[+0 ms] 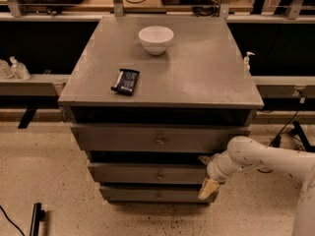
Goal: Open middle drawer
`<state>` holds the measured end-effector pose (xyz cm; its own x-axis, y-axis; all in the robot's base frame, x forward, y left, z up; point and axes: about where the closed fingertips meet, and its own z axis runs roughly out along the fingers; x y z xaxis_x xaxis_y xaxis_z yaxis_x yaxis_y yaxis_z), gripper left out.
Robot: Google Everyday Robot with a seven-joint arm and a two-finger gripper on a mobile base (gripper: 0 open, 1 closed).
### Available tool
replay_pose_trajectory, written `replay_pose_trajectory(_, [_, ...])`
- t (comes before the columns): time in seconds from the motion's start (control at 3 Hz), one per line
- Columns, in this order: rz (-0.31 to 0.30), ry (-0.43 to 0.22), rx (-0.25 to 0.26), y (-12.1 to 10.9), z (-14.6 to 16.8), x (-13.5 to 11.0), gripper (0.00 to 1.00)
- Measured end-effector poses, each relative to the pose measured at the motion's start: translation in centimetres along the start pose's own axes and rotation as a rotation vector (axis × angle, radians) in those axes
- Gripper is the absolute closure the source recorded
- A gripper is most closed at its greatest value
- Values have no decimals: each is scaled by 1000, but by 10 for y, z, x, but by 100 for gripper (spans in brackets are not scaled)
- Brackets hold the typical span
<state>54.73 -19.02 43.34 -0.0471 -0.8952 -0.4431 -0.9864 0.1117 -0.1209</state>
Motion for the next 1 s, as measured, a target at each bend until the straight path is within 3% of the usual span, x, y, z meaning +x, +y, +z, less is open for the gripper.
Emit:
replay_pose_trajectory(0.33, [16, 19, -10, -3, 7, 11, 38])
replay_pose_trajectory(0.67, [20, 24, -23, -1, 8, 15, 55])
replay_pose_trajectory(1.0, [20, 24, -23, -1, 6, 15, 54])
